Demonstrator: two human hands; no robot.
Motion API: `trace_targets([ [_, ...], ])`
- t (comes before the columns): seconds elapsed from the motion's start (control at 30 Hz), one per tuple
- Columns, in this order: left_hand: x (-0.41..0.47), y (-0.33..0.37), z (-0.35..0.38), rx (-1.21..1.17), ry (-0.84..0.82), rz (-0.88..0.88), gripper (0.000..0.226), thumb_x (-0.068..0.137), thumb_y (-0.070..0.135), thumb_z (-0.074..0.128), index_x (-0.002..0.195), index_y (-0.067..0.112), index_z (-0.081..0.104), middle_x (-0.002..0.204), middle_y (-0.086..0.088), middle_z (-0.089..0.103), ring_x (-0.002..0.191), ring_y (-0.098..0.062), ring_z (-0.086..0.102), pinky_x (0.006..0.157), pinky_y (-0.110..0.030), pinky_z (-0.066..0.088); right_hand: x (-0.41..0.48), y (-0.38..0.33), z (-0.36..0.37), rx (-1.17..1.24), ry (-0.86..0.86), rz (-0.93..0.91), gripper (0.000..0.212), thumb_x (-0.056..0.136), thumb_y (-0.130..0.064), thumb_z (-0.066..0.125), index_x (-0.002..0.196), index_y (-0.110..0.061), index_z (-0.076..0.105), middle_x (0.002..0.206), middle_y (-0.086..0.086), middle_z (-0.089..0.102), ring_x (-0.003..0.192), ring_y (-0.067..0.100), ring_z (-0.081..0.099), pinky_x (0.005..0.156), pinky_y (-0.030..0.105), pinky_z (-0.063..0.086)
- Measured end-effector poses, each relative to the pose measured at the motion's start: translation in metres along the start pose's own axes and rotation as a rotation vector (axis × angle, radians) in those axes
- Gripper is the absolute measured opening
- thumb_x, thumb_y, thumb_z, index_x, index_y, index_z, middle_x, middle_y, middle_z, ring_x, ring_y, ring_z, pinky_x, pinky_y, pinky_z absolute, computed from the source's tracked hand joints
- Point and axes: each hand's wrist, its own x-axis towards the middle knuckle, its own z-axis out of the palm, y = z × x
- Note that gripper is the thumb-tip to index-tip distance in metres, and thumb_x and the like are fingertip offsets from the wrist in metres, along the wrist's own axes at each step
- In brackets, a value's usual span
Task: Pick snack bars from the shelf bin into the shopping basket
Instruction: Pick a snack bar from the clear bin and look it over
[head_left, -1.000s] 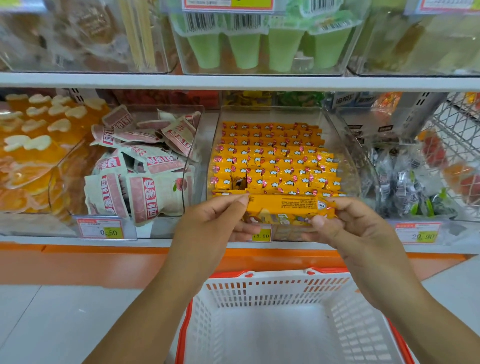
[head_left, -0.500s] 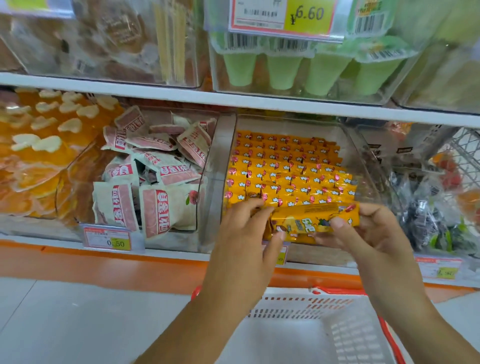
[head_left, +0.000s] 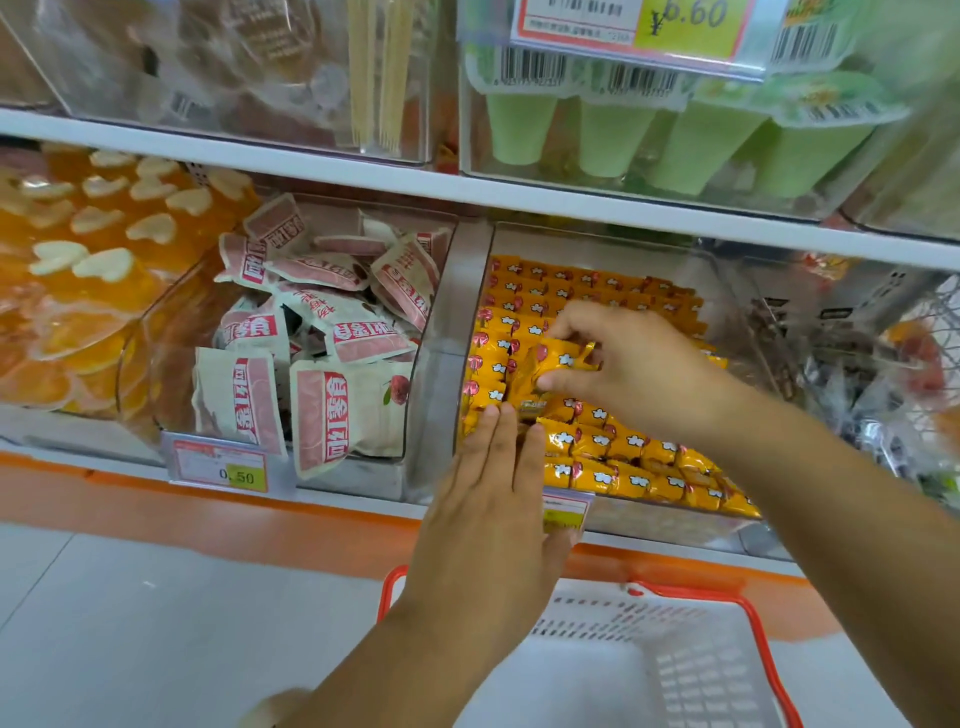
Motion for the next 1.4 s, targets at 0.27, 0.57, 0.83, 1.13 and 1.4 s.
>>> trace_targets([
  [0.27, 0.008, -0.001, 0.005, -0.049, 0.122, 0.04, 0.075, 0.087, 0.058, 0.031, 0.142, 0.011, 0.049, 0.151, -0.011, 0.044, 0.141, -0.027, 0.039, 0.107, -0.035, 0.028, 0.01, 0.014, 0.022, 0.034, -0.132, 0.036, 0.025, 0.1, -0.03, 0.052, 0.119, -0.028, 0.068, 0.098, -0.011, 0.047, 0.097, 0.006, 0.045, 0.081, 0.019, 0.037],
  [0.57, 0.027, 0.001, 0.008, -0.013, 0.074, 0.079, 0.076, 0.089, 0.059, 0.03, 0.138, 0.007, 0.054, 0.143, -0.016, 0.053, 0.136, -0.029, 0.047, 0.118, -0.041, 0.017, 0.001, 0.015, 0.027, -0.153, -0.068, 0.023, 0.013, 0.095, -0.029, 0.061, 0.101, -0.022, 0.071, 0.097, -0.008, 0.053, 0.087, 0.01, 0.053, 0.069, 0.019, 0.038],
  [0.83, 0.021, 0.007, -0.009, -0.572, 0.208, 0.101, 0.091, 0.088, 0.046, 0.065, 0.151, 0.039, 0.0, 0.153, 0.015, 0.033, 0.139, 0.0, 0.025, 0.112, -0.02, 0.022, -0.049, 0.005, 0.009, 0.455, 0.364, 0.05, 0.011, 0.094, -0.015, 0.063, 0.096, -0.022, 0.071, 0.091, -0.013, 0.07, 0.085, 0.004, 0.067, 0.075, 0.021, 0.052],
  [1.13, -0.004, 0.038, -0.035, -1.054, 0.0, 0.099, 0.021, 0.095, 0.038, 0.056, 0.11, 0.052, 0.06, 0.116, 0.033, 0.062, 0.107, 0.011, 0.057, 0.085, -0.008, 0.046, -0.176, 0.01, 0.005, 1.318, 0.514, 0.213, 0.034, 0.066, -0.045, 0.083, 0.087, -0.02, 0.073, 0.117, 0.013, 0.07, 0.109, 0.027, 0.068, 0.081, 0.029, 0.057],
  [1.4, -0.016, 0.056, -0.033, -1.246, -0.216, -0.023, 0.015, 0.092, 0.036, 0.059, 0.107, 0.034, 0.062, 0.095, 0.015, 0.073, 0.079, -0.009, 0.072, 0.071, -0.023, 0.058, -0.199, 0.018, 0.0, 1.174, 0.554, 0.362, 0.027, 0.065, -0.04, 0.071, 0.085, -0.023, 0.077, 0.084, 0.014, 0.073, 0.072, 0.033, 0.073, 0.059, 0.029, 0.057],
])
